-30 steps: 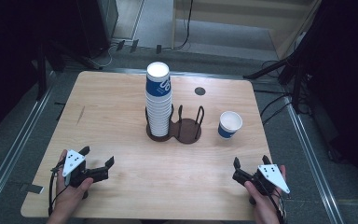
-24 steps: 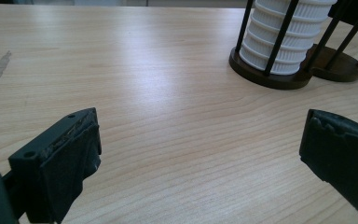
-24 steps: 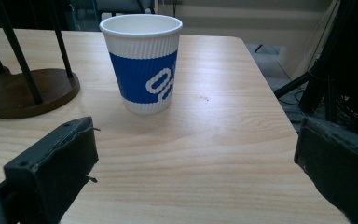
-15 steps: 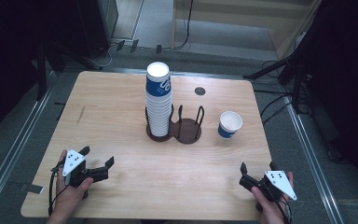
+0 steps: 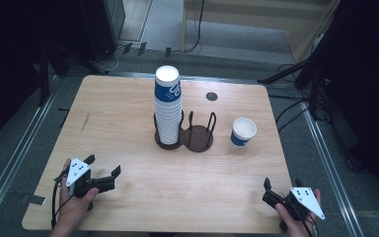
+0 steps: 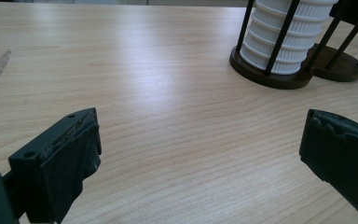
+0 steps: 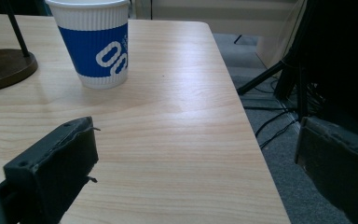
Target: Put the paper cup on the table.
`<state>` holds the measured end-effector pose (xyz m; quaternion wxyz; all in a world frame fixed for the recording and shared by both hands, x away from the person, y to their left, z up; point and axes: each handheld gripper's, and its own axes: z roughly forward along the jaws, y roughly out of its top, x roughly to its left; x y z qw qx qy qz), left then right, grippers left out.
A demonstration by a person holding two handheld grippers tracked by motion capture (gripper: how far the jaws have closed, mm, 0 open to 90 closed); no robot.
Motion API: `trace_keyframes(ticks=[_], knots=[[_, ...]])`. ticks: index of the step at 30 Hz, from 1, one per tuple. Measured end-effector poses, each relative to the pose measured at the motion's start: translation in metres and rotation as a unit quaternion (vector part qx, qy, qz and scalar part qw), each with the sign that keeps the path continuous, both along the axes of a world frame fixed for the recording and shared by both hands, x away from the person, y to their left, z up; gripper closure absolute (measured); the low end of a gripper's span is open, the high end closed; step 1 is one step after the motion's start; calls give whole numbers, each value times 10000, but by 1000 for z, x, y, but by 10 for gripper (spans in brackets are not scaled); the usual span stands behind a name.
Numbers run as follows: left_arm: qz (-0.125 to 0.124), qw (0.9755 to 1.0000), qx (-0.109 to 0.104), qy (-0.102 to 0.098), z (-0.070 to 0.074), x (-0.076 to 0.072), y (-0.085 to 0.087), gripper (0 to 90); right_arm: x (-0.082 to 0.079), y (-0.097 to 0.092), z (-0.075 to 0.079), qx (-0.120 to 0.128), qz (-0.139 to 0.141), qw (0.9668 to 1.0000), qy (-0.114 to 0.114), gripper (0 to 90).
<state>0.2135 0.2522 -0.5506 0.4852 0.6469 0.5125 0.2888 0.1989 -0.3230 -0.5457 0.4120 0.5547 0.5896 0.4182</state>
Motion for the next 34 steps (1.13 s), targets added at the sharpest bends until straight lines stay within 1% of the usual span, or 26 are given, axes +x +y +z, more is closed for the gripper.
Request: trace_keyframes(ticks=[4, 8, 11, 14, 16, 20, 22, 23, 26, 28, 30, 32, 34], knots=[[-9, 10000, 3, 8, 0, 0, 0, 0, -3, -1, -1, 26, -7, 10000, -23, 0], [3, 10000, 18, 23, 0, 0, 0, 0, -3, 2, -1, -171, 82, 9998, -62, 0], [12, 10000, 29, 37, 0, 1, -1, 0, -4, 4, -1, -147, 77, 9998, -67, 0], [14, 9999, 75, 89, 0, 1, -1, 0, -4, 4, -1, -192, 76, 9997, -99, 0], [16, 9999, 119, 118, 0, 1, -1, 0, -4, 5, -1, -220, 27, 9998, 27, 0], [109, 9996, 205, 164, 0, 0, -1, 0, -4, 3, -1, -192, -3, 9998, 47, 0], [141, 9995, 207, 194, 0, 0, 0, 0, -3, 3, -1, -189, 12, 9998, 60, 0], [161, 9995, 169, 214, 0, 0, 0, 0, -3, 4, -1, -194, 5, 9998, 67, 0], [237, 9990, 134, 352, 0, 2, 1, 0, -4, 5, -1, -238, -13, 9997, 71, 0], [239, 9987, 173, 410, 0, 2, 1, 0, -3, 5, -1, -210, -27, 9997, 93, 0], [208, 9990, 190, 356, 0, 1, 1, 5, -3, 3, -1, -186, 6, 9998, 84, 0], [191, 9992, 180, 312, 0, 0, 2, 5, -2, 1, -1, -44, 27, 9998, 172, 0], [165, 9993, 143, 312, 0, 1, 2, 6, -2, -1, -1, 70, -18, 9998, 186, 0]])
